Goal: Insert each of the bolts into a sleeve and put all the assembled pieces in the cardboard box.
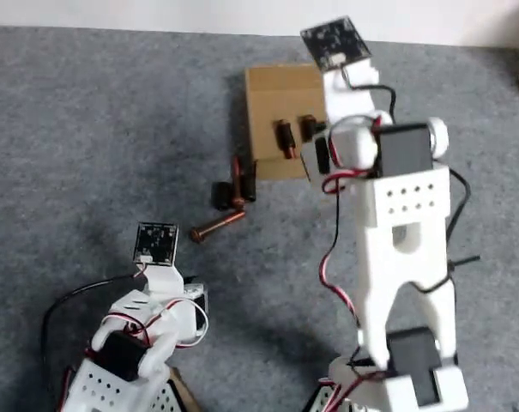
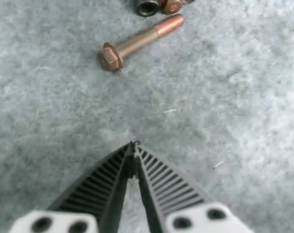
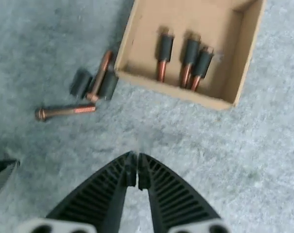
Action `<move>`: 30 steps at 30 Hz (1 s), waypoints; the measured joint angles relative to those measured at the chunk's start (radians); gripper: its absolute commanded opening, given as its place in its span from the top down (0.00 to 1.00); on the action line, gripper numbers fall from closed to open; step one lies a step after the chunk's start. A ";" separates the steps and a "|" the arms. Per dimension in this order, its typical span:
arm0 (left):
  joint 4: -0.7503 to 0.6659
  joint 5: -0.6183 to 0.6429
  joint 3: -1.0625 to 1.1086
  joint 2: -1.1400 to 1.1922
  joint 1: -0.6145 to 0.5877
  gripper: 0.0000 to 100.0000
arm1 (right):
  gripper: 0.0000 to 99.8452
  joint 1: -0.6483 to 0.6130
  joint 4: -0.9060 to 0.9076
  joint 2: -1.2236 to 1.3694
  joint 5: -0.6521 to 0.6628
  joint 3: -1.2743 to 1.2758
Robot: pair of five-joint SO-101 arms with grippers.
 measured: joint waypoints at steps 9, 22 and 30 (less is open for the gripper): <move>-0.006 0.003 0.000 0.000 -0.002 0.98 | 0.99 0.000 -0.230 -0.327 0.000 0.540; -0.012 -0.526 0.000 0.000 -0.069 0.89 | 0.99 -0.005 -0.489 -0.629 0.012 1.056; -0.057 -0.727 -0.009 0.000 -0.206 0.89 | 0.99 -0.006 -0.503 -0.635 0.031 1.056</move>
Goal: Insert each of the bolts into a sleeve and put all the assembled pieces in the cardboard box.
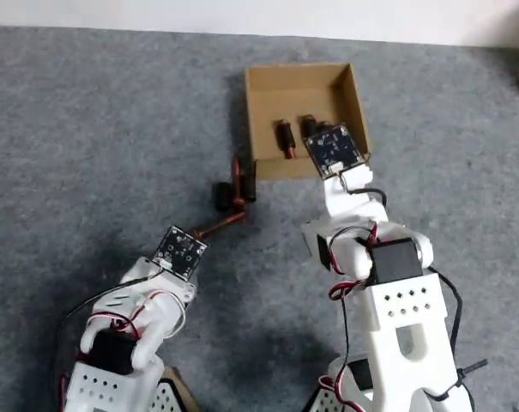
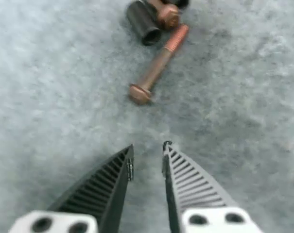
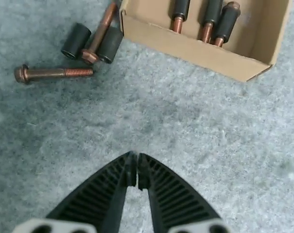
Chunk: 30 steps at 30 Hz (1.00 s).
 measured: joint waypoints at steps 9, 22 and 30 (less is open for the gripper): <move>0.089 -0.101 -0.101 -0.002 -0.008 0.89 | 0.99 -0.035 -0.002 0.000 -0.002 0.000; 0.115 -0.216 -0.117 0.055 0.028 0.91 | 0.99 -0.037 -0.112 0.000 -0.040 0.149; 0.038 -0.218 -0.272 0.433 0.043 0.91 | 0.99 -0.037 -0.193 0.000 -0.048 0.247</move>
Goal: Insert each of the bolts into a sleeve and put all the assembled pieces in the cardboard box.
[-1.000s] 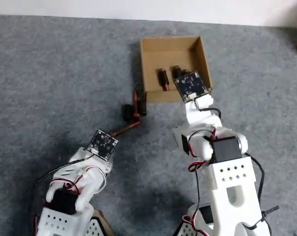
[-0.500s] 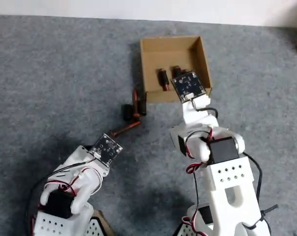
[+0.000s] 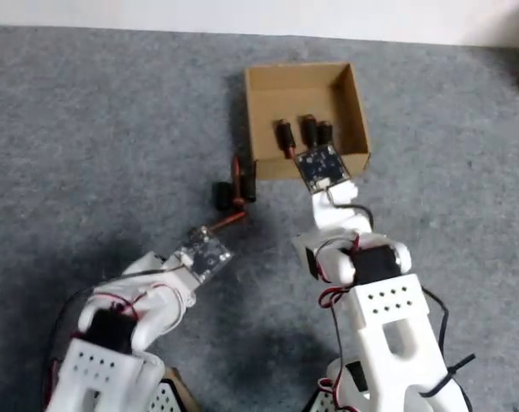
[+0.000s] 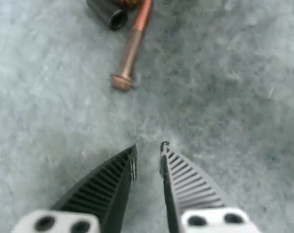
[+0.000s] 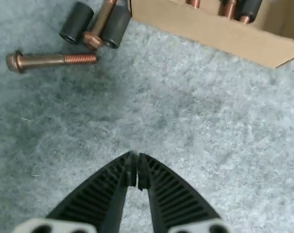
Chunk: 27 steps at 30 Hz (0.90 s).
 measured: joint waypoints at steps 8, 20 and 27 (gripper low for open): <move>-0.006 -0.095 -0.212 0.227 0.048 0.85 | 0.99 0.000 -0.098 -0.003 0.000 0.101; -0.006 -0.149 -0.480 0.568 0.052 0.85 | 0.99 0.000 -0.203 -0.009 0.000 0.161; -0.006 -0.176 -0.611 0.772 0.052 0.85 | 0.99 0.000 -0.206 -0.009 0.000 0.161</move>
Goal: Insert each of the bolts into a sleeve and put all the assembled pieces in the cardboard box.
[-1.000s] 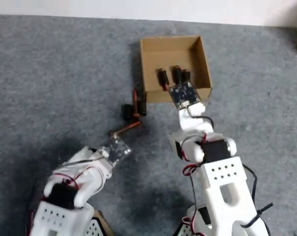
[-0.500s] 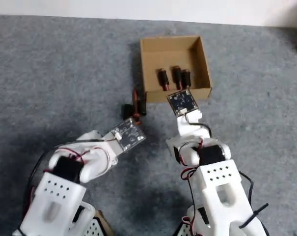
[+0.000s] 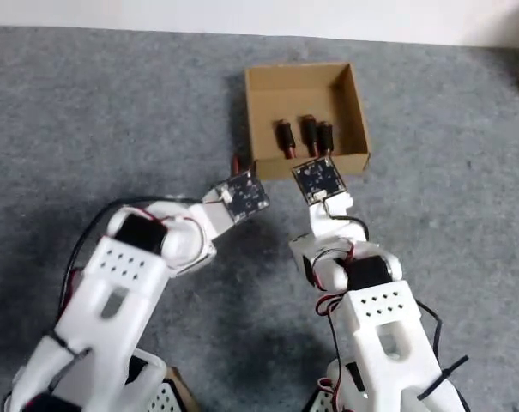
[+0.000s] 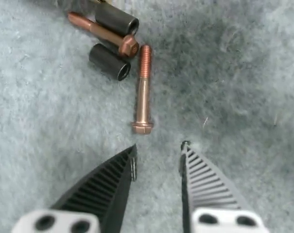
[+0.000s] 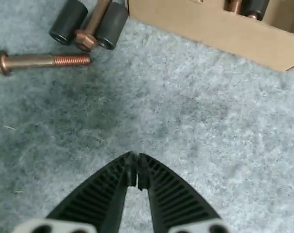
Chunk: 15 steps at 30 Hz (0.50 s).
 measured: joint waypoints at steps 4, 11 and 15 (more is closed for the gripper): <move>-0.002 0.002 -0.049 0.087 0.000 0.85 | 0.99 0.000 0.000 0.000 0.000 0.000; -0.015 0.025 -0.117 0.215 0.000 0.85 | 0.99 0.000 -0.020 0.000 0.000 0.025; -0.055 0.040 -0.121 0.295 0.000 0.85 | 0.99 0.000 -0.031 0.000 0.000 0.026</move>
